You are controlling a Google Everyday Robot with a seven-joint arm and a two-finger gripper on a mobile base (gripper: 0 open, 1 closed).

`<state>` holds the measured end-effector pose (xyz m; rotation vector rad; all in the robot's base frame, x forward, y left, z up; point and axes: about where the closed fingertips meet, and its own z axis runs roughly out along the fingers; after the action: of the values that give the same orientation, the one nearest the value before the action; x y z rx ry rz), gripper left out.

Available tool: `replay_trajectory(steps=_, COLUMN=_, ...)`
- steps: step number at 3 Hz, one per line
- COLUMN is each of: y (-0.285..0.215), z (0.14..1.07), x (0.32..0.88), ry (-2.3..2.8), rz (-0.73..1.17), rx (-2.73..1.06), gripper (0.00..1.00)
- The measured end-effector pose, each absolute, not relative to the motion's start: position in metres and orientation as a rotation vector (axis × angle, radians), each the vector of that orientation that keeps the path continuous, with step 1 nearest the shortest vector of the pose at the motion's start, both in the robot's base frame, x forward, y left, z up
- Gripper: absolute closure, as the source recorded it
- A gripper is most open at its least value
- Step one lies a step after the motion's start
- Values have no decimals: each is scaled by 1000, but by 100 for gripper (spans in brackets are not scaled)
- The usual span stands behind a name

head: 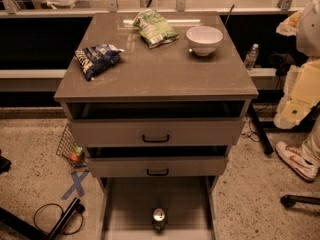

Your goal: Pick green can from bottom drawer and place on counter

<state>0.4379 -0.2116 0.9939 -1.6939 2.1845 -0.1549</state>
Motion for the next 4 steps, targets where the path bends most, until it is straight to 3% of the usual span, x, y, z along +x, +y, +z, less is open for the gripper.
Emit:
replay_trajectory(steps=2, y=-214, z=983, x=437, ry=2169, rz=-117, rx=-1666, gripper=0)
replay_trajectory(steps=4, y=-230, z=882, x=413, ry=2043, rz=128, rx=-1471, gripper=0)
